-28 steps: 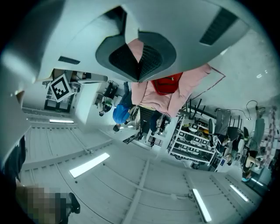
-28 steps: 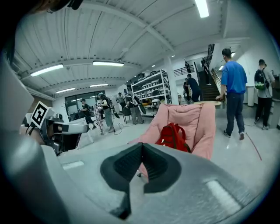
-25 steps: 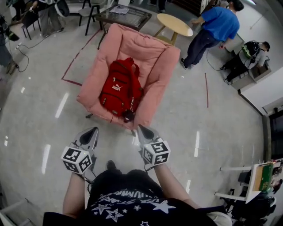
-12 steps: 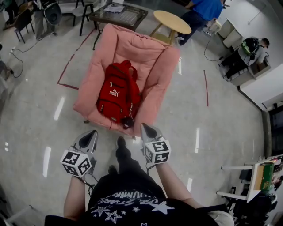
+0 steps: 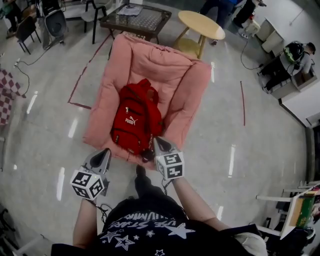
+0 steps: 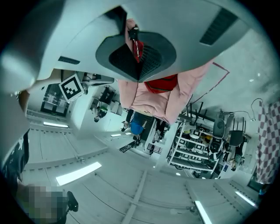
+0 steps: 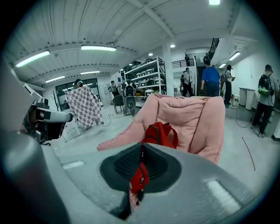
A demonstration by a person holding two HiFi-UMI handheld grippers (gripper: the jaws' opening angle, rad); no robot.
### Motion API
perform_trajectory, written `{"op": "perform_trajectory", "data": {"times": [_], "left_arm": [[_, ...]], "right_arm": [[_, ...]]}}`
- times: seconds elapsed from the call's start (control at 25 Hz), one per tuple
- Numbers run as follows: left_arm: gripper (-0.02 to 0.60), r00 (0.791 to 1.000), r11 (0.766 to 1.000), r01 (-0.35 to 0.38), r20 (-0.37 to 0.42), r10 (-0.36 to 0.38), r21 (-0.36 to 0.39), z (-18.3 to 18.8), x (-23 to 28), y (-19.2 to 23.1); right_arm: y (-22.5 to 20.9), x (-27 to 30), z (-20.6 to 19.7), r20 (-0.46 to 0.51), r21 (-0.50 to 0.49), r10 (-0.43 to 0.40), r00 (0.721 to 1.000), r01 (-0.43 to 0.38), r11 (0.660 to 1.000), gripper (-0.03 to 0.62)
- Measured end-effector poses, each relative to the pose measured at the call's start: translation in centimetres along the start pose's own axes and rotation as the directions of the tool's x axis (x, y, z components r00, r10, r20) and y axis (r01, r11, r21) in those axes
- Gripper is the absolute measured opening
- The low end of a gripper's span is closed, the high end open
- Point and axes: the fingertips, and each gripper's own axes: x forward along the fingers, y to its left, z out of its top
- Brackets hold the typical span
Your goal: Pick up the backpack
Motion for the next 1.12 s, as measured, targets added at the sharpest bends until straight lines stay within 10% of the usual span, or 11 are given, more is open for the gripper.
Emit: {"op": "perform_trajectory", "data": {"times": [0.44,1.12], "left_arm": [[0.009,0.999,0.999,-0.04,-0.004,0.04,-0.019,4.2,6.2,1.4],[0.009,0.992,0.999,0.035,-0.117,-0.039,-0.033,5.9,14.7,8.3]], "right_arm": [[-5.5,7.4,2.5,-0.04,0.033,0.04,0.998,-0.039,0.999,0.405],[-6.8,15.6,3.3,-0.137,0.001,-0.023,0.99,0.024,1.0,0.413]]}}
